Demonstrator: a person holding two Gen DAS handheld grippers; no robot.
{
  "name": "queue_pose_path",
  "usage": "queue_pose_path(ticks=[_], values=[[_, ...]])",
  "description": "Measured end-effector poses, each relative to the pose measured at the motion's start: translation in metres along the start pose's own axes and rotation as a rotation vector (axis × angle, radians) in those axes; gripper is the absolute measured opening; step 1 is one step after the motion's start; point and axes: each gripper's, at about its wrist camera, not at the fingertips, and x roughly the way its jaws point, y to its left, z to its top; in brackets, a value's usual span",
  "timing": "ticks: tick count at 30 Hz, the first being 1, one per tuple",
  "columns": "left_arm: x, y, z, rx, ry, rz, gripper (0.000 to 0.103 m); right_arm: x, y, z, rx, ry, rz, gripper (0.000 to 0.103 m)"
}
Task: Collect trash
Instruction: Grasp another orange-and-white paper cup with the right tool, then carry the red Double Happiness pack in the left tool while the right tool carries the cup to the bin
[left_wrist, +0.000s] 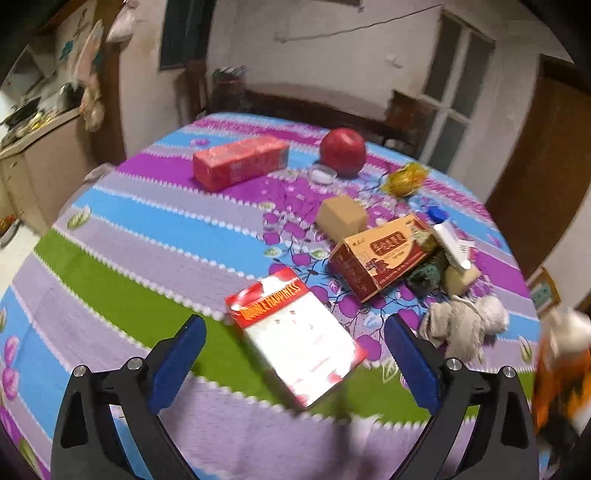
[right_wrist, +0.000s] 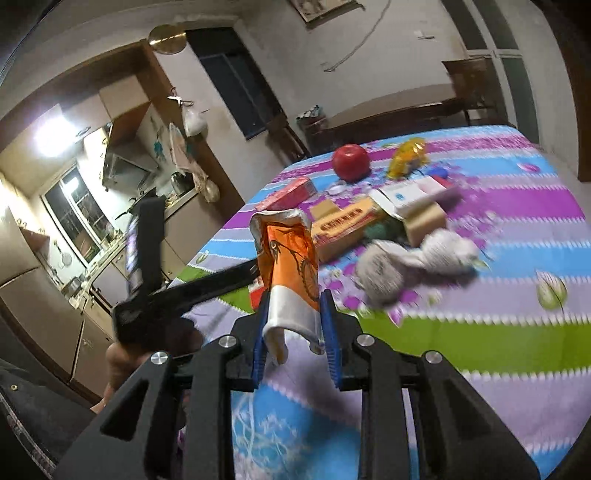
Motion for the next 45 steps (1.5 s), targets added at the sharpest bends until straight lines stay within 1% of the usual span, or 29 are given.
queue_pose_path(ticks=[1, 4, 6, 7, 8, 9, 11, 12, 15, 17, 21, 26, 30, 33, 39, 45], values=[[0.007, -0.005, 0.001, -0.018, 0.022, 0.018, 0.096, -0.003, -0.002, -0.003, 0.008, -0.003, 0.002, 0.025], [0.022, -0.008, 0.0, -0.052, 0.038, 0.089, 0.096, -0.01, -0.009, -0.009, 0.028, -0.013, 0.005, 0.025], [0.03, -0.007, -0.001, -0.086, 0.052, 0.121, 0.096, -0.012, -0.01, -0.013, 0.031, -0.018, 0.001, 0.025], [0.032, -0.009, -0.001, -0.083, 0.05, 0.14, 0.096, -0.013, -0.012, -0.014, 0.035, -0.02, 0.003, 0.025], [0.033, -0.009, -0.002, -0.077, 0.051, 0.148, 0.091, -0.012, -0.013, -0.016, 0.037, -0.02, 0.003, 0.025], [0.036, -0.01, -0.003, -0.069, 0.064, 0.148, 0.083, -0.014, -0.013, -0.018, 0.037, -0.023, 0.0, 0.025], [0.038, -0.01, -0.006, -0.069, 0.082, 0.126, 0.078, -0.014, -0.015, -0.02, 0.04, -0.027, 0.003, 0.025], [0.036, -0.01, -0.007, -0.063, 0.074, 0.129, 0.077, -0.015, -0.015, -0.021, 0.042, -0.029, 0.004, 0.025], [0.032, -0.01, -0.009, -0.051, 0.07, 0.121, 0.073, -0.016, -0.016, -0.023, 0.037, -0.033, -0.003, 0.025], [0.029, -0.008, -0.011, -0.037, 0.064, 0.118, 0.072, -0.016, -0.013, -0.023, 0.029, -0.034, -0.02, 0.025], [0.021, -0.004, -0.016, -0.005, 0.051, 0.125, 0.07, -0.015, -0.011, -0.024, 0.027, -0.035, -0.028, 0.025], [0.007, 0.003, -0.02, 0.042, 0.007, 0.157, 0.067, -0.013, -0.004, -0.025, 0.007, -0.039, -0.059, 0.025], [-0.009, 0.004, -0.021, 0.087, -0.052, 0.182, 0.066, -0.012, 0.003, -0.025, -0.015, -0.044, -0.093, 0.025], [-0.024, -0.002, -0.02, 0.126, -0.107, 0.191, 0.065, -0.014, 0.005, -0.025, -0.022, -0.05, -0.101, 0.025], [-0.045, -0.022, -0.015, 0.195, -0.175, 0.171, 0.065, -0.03, 0.004, -0.022, -0.028, -0.088, -0.154, 0.025], [-0.06, -0.052, -0.012, 0.259, -0.217, 0.131, 0.065, -0.056, -0.005, -0.017, -0.027, -0.135, -0.222, 0.025]])
